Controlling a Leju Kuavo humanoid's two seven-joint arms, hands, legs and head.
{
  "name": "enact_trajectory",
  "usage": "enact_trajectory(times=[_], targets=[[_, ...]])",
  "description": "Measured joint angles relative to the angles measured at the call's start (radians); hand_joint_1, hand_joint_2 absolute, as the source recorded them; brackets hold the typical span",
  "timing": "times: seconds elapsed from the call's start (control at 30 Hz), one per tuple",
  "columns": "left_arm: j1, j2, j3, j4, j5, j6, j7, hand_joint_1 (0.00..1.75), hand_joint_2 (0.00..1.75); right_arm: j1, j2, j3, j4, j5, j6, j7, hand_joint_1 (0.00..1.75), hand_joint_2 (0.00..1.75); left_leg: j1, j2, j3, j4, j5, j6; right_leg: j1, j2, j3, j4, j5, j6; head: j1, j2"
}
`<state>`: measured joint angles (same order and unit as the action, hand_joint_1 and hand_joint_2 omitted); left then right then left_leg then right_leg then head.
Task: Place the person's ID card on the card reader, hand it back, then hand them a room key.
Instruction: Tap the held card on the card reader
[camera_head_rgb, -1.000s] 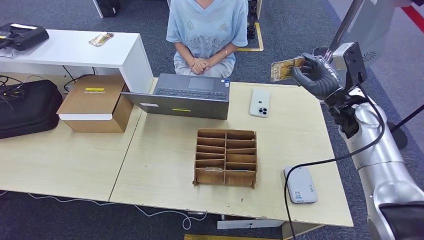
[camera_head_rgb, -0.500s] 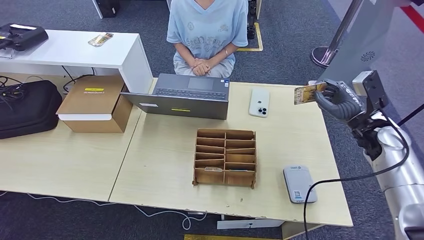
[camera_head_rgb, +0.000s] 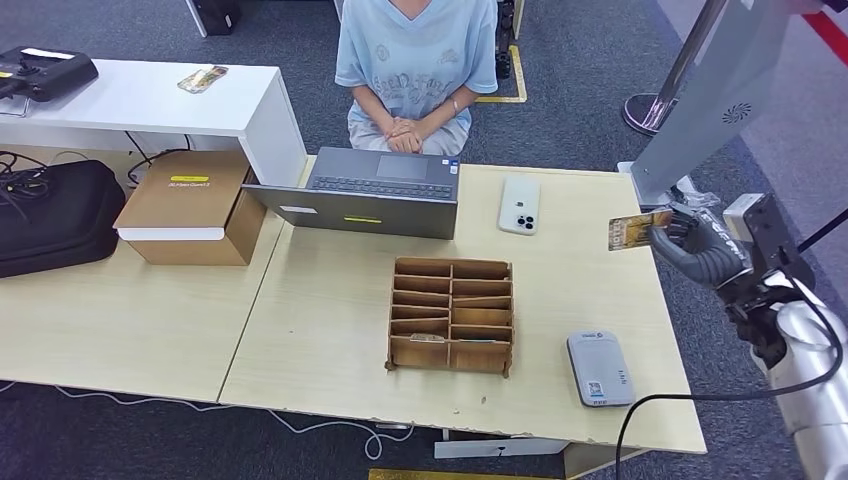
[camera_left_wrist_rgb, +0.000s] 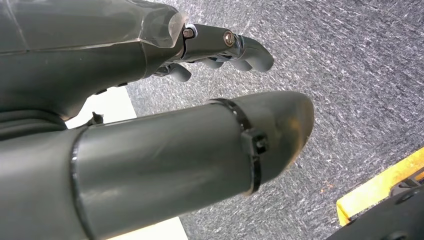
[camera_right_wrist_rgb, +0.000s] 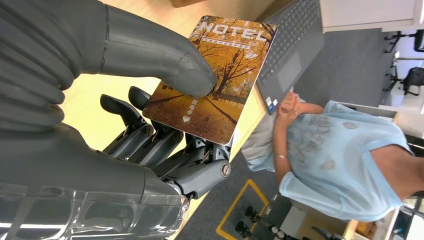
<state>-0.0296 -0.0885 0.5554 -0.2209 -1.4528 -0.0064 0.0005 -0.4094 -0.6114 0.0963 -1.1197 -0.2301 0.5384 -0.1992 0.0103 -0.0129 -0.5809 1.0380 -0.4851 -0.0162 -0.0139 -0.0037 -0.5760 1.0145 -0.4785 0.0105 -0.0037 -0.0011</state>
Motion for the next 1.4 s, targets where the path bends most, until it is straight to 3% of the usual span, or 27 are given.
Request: enact_trajectory(times=[0.3,0.6,0.93,1.4], targets=[[0.001,0.000,0.000,0.000,-0.016,-0.001,0.001,0.00,0.00,0.113,0.011,-0.079,-0.055,0.096,0.002,0.017,1.75,1.75,0.000,0.000,0.000,0.000,0.000,0.000,0.000,0.000,0.000,0.000,0.000,0.000,0.000,0.000],[0.000,0.000,0.000,0.000,-0.027,-0.001,0.001,0.00,0.00,0.166,0.034,-0.112,-0.061,0.155,-0.010,0.037,1.75,1.75,0.000,0.000,0.000,0.000,0.000,0.000,0.000,0.000,0.000,0.000,0.000,0.000,0.000,0.000],[0.000,0.002,0.000,0.000,-0.035,-0.003,0.001,0.00,0.00,0.157,0.041,-0.114,-0.025,0.222,-0.020,0.092,1.75,1.75,0.000,0.000,0.000,0.000,0.000,0.000,0.000,0.000,0.000,0.000,0.000,0.000,0.000,0.000],[0.000,0.006,0.000,0.000,-0.041,-0.003,0.001,0.00,0.00,0.145,0.034,-0.115,0.068,0.241,-0.031,0.065,1.75,1.75,0.000,0.000,0.000,0.000,0.000,0.000,0.000,0.000,0.000,0.000,0.000,0.000,0.000,0.000]])
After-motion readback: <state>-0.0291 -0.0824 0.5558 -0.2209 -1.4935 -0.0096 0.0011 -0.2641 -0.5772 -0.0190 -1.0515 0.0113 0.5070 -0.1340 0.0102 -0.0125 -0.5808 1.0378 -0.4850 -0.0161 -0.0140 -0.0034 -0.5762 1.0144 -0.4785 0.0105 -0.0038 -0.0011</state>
